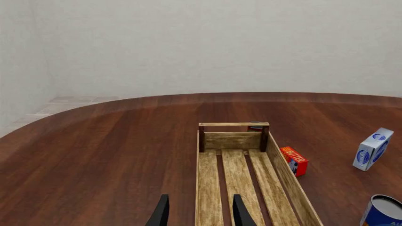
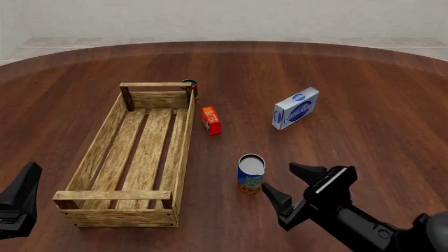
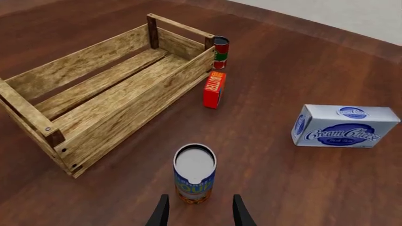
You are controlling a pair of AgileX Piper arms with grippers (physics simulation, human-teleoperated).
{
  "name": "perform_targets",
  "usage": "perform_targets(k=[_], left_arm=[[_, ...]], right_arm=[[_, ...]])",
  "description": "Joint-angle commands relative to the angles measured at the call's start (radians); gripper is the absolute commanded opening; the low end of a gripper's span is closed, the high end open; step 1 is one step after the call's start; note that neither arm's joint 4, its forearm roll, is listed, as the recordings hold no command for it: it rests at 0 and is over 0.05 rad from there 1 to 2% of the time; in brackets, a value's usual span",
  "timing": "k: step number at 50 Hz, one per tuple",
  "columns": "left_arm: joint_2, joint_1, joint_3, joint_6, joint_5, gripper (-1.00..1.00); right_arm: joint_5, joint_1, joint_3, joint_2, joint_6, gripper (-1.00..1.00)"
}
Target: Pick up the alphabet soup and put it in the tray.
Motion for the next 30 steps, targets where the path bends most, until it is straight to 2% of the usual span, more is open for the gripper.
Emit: perform_targets(k=[1,30], left_arm=[[0.0,0.0,0.0,0.0,0.0,1.0],[0.0,0.0,0.0,0.0,0.0,1.0]], right_arm=[[0.0,0.004,-0.018,0.019,-0.007,1.0],[0.0,-0.006,-0.07,0.088,-0.018,1.0]])
